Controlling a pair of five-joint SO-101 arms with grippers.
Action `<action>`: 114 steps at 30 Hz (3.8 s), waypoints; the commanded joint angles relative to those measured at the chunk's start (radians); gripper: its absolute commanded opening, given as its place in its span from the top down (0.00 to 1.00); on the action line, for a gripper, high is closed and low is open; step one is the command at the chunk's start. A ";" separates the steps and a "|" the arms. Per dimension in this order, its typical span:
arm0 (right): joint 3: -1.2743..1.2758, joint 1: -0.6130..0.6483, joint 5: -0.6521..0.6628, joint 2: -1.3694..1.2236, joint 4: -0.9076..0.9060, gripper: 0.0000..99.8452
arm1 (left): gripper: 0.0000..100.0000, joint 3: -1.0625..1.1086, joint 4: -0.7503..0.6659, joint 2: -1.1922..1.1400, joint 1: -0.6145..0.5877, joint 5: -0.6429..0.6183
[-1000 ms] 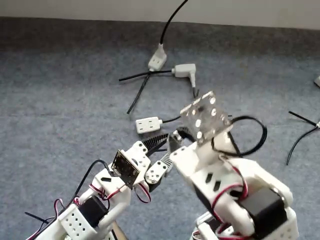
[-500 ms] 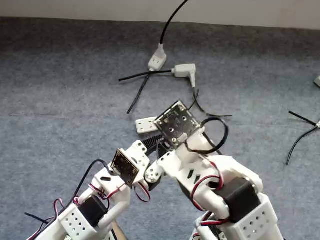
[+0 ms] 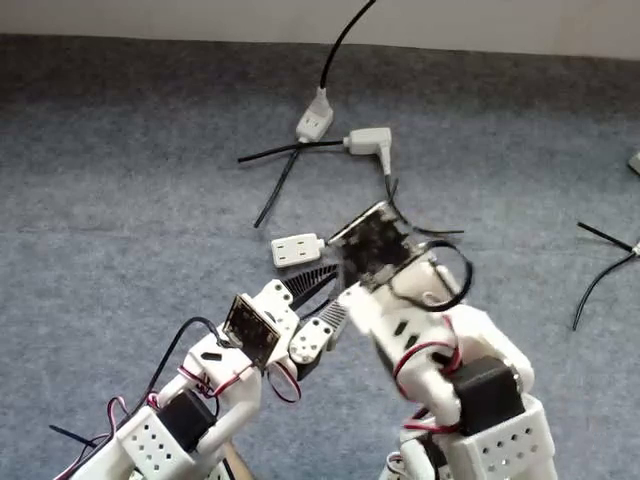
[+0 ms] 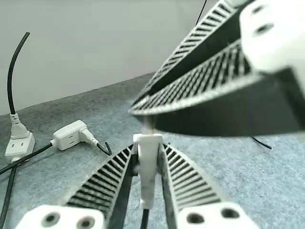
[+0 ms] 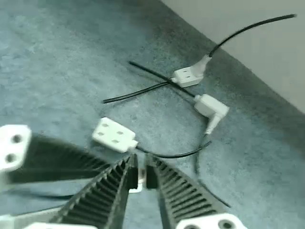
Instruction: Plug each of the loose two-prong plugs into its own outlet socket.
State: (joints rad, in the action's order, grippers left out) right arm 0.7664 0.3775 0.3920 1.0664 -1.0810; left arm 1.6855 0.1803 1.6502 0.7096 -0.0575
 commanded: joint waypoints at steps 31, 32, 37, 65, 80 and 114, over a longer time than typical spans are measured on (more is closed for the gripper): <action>-0.234 0.147 -0.018 0.067 -0.168 0.94 | 0.99 0.018 0.005 0.010 0.019 -0.005; -0.191 0.131 -0.017 0.067 -0.133 0.94 | 0.99 0.018 0.005 0.010 0.019 -0.005; 0.024 0.013 0.061 0.067 0.065 0.94 | 0.99 0.018 0.005 0.010 0.019 -0.005; -0.124 -0.153 0.051 0.067 0.065 0.98 | 0.99 0.018 0.023 0.010 0.019 -0.005; 0.268 -0.022 0.044 0.065 0.282 0.98 | 0.99 0.018 0.023 0.018 0.015 -0.005; 0.139 -0.352 -0.124 0.065 0.157 0.98 | 0.99 0.004 0.083 0.010 -0.071 -0.006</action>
State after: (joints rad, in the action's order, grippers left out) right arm 0.8385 0.0660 0.2892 1.1247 -0.9490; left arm 1.6855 0.2309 1.6517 0.7035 -0.0560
